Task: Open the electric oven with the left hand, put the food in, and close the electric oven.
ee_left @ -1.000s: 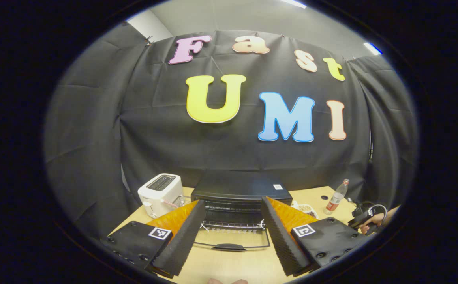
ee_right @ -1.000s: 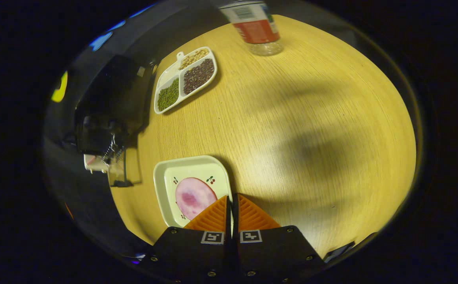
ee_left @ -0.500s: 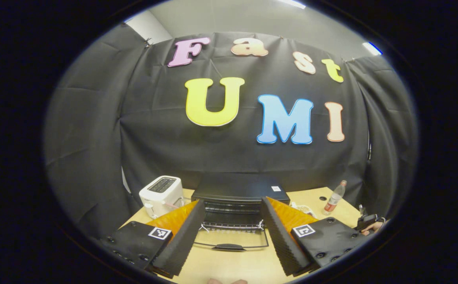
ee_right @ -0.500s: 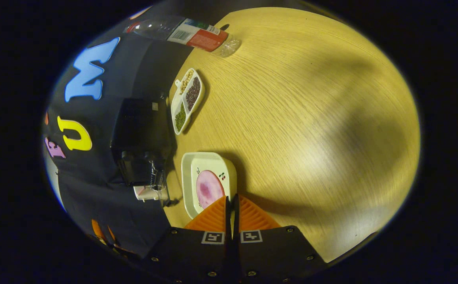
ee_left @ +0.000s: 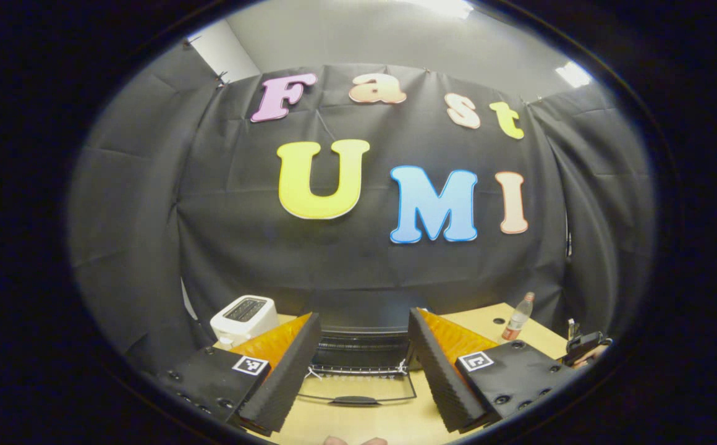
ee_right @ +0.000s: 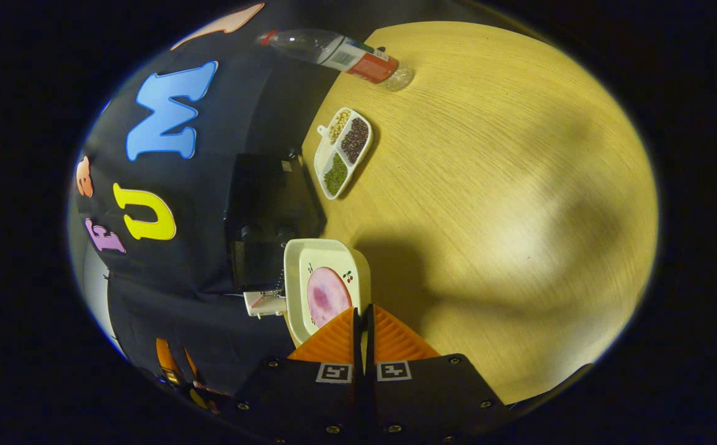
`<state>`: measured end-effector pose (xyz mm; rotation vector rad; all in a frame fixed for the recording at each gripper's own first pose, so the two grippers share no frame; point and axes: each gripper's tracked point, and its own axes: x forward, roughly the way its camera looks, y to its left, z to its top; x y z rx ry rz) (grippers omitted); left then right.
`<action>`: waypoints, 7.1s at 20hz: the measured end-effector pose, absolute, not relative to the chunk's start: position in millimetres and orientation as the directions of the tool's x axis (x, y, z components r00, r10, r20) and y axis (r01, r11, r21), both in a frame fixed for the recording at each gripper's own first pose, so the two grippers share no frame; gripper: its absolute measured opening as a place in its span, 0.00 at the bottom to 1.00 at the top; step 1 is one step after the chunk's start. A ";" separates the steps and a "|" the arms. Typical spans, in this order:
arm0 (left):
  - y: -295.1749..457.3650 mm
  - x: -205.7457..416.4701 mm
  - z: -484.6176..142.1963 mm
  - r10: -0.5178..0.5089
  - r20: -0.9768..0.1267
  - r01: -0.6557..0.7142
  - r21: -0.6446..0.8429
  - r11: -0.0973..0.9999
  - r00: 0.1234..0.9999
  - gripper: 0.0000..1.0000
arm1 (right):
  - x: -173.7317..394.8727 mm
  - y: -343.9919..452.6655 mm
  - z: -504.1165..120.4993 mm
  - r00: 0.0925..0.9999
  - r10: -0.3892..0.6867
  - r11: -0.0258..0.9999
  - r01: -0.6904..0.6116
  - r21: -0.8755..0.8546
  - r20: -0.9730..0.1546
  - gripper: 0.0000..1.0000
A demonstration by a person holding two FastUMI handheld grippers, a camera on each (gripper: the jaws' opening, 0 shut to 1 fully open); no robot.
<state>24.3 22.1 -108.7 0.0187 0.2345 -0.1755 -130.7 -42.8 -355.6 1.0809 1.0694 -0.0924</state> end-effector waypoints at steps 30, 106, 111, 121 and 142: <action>255.1 15.2 -76.4 -0.015 -0.169 0.018 0.017 1.000 0.986 0.96 | 79.9 190.0 -424.3 0.696 0.018 0.146 0.708 0.691 -0.718 0.01; 48.5 -6.0 -497.2 -0.082 -0.977 0.218 -0.038 0.975 0.195 0.96 | -55.7 -50.0 -68.8 0.952 -0.247 0.969 0.240 -0.059 -0.182 0.97; 47.2 4.8 -510.7 -0.076 -0.979 0.206 -0.036 0.978 0.190 0.92 | -60.4 -57.2 -67.3 0.946 -0.274 0.962 0.266 -0.067 -0.174 0.97; 47.2 7.0 -491.5 -0.084 -0.973 0.240 -0.031 0.970 0.215 1.00 | -65.1 -58.8 -70.8 0.940 -0.291 0.957 0.287 -0.047 -0.177 0.97; 39.6 17.3 -444.0 -0.120 -0.931 0.210 -0.047 0.976 0.346 1.00 | -70.0 -65.3 -86.3 0.935 -0.271 0.962 0.274 -0.022 -0.229 0.97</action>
